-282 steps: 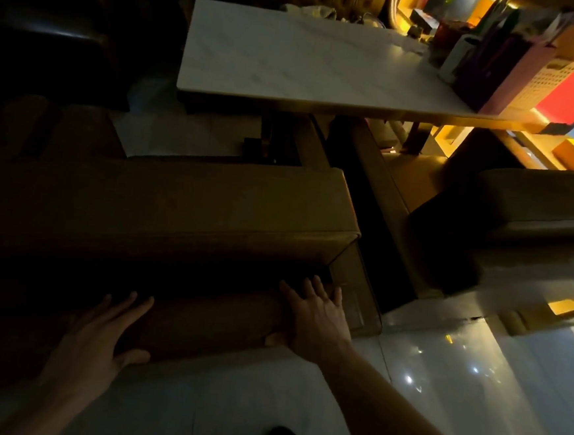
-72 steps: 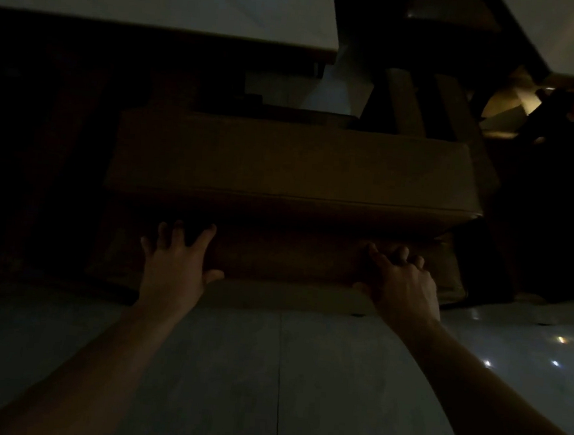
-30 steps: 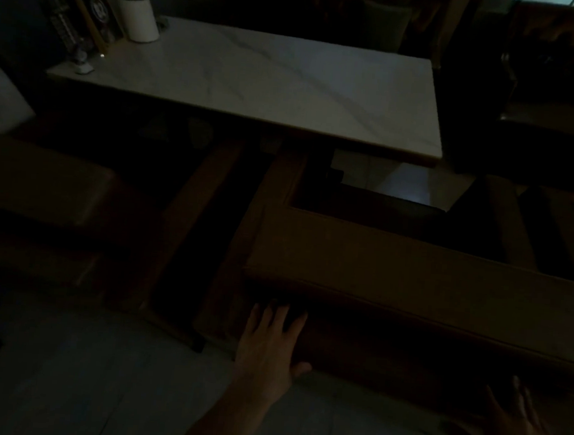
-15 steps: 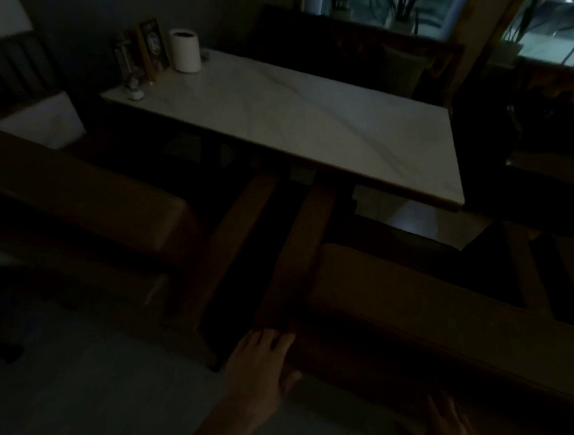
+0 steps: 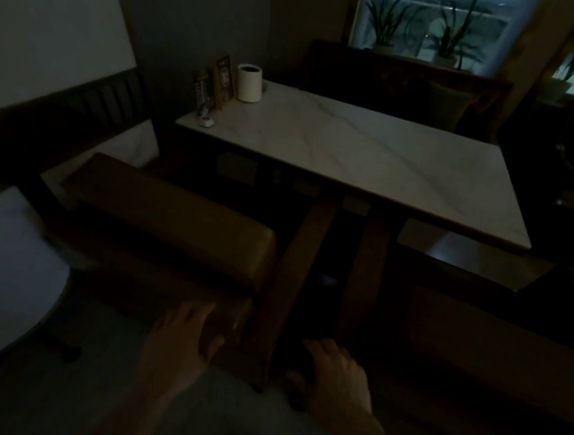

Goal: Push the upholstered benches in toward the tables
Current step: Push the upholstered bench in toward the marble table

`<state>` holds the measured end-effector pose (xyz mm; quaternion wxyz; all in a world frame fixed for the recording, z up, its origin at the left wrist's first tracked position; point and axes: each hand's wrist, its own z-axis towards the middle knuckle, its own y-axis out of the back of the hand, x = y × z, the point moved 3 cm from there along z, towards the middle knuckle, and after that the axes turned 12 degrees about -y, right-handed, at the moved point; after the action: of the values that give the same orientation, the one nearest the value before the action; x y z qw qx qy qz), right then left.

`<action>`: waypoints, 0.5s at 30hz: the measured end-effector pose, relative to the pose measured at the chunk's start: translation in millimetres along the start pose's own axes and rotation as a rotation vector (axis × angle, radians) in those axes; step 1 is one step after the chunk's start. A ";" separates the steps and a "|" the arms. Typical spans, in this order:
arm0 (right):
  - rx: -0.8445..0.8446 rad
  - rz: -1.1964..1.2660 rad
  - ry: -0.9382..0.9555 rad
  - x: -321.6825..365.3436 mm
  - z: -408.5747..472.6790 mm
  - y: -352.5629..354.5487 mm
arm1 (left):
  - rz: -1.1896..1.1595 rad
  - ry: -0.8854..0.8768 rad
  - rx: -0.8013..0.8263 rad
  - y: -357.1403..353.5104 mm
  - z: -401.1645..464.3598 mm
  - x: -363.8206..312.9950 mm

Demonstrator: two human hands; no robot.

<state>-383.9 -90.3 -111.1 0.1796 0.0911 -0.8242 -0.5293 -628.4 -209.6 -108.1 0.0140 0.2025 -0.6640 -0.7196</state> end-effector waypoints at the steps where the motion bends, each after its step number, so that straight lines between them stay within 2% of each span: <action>1: 0.004 0.012 0.029 21.7 6.5 -0.8 | -0.002 0.027 0.000 7.1 0.3 17.2; 8: 0.011 0.040 0.174 157.1 59.7 -11.8 | 0.021 0.092 -0.002 44.5 17.3 127.9; 15: 0.055 0.045 0.113 239.0 113.5 -39.4 | 0.058 -0.018 0.139 39.3 63.4 220.8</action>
<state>-649.5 -93.0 -141.7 0.2352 0.1072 -0.8289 -0.4961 -860.5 -217.8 -128.3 0.0149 0.1771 -0.7182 -0.6728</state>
